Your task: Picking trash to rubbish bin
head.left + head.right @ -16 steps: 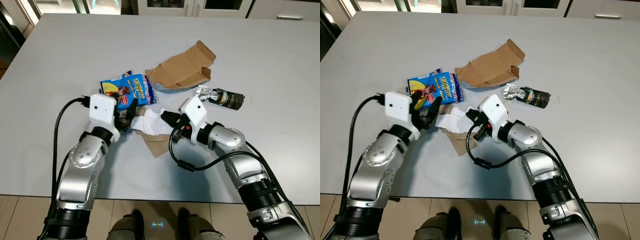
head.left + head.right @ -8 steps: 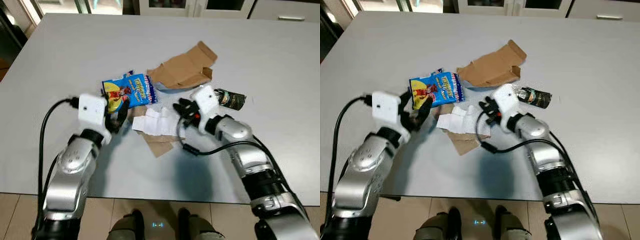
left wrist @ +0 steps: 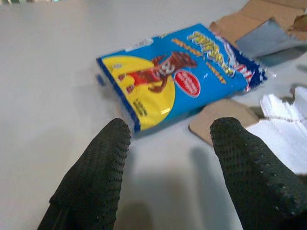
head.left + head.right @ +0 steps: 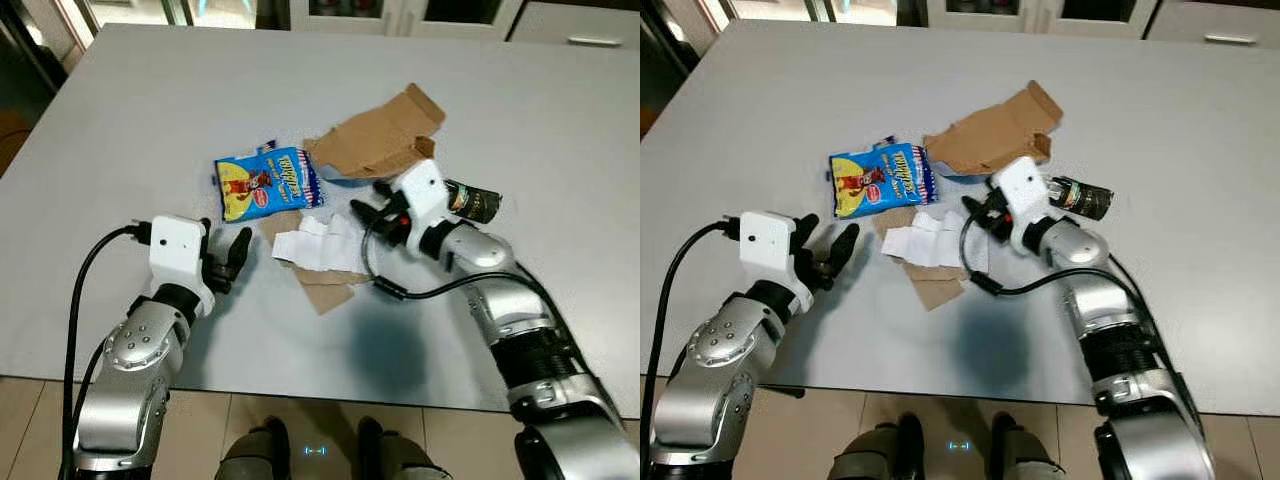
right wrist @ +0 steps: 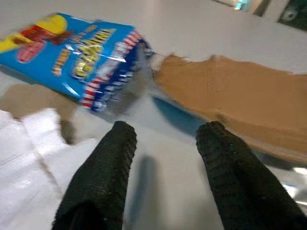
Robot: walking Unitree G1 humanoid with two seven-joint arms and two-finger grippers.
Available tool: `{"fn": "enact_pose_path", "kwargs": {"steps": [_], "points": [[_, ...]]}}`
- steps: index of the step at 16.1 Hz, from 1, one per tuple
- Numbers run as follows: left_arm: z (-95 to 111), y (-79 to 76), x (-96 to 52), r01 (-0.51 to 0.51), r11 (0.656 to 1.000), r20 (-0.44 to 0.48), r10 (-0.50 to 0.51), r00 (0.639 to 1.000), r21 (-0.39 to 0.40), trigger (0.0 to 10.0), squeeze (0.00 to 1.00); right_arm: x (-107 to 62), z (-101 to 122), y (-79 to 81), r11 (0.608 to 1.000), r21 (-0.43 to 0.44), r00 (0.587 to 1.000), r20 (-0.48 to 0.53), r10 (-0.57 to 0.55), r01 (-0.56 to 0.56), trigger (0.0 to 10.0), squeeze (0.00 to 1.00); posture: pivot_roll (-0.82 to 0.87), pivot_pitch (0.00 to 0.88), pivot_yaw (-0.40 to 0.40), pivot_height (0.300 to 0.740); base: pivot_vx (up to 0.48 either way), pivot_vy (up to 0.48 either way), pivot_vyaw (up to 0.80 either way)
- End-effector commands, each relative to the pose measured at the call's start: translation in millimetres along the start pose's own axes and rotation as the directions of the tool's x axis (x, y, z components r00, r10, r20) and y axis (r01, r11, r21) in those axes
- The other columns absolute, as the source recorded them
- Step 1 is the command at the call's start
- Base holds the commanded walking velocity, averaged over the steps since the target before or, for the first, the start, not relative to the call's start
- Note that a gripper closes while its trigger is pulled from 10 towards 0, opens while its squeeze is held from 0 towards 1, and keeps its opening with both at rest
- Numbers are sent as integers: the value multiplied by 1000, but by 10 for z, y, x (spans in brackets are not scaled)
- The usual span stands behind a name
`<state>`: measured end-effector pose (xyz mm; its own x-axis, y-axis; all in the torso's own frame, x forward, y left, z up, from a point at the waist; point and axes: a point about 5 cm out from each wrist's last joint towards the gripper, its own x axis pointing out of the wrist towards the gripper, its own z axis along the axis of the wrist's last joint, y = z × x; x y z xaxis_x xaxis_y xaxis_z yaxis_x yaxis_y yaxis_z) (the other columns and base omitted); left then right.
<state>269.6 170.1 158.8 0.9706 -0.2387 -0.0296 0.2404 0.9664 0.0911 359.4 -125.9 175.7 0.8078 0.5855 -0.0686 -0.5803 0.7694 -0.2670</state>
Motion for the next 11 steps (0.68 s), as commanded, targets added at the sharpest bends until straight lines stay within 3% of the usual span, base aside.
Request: {"fn": "enact_pose_path", "kwargs": {"steps": [1,4,11], "points": [[-50,-35,-25,40,999,-28,-40,999,0,10000,0,-55,5,-144,998,-19,998,-5,-64,64,10000,1000,-41,231,14,740,0,0,0],[-119,-123,14,126,992,-62,-125,990,0,10000,0,-136,22,-348,983,-91,986,-27,-163,160,10000,1000,-63,229,12,740,0,0,0],[-1,-428,160,287,957,3,-287,958,-37,10000,0,-132,15,-330,977,-133,984,-37,-172,166,10000,1000,-89,231,10,740,0,0,0]]}}
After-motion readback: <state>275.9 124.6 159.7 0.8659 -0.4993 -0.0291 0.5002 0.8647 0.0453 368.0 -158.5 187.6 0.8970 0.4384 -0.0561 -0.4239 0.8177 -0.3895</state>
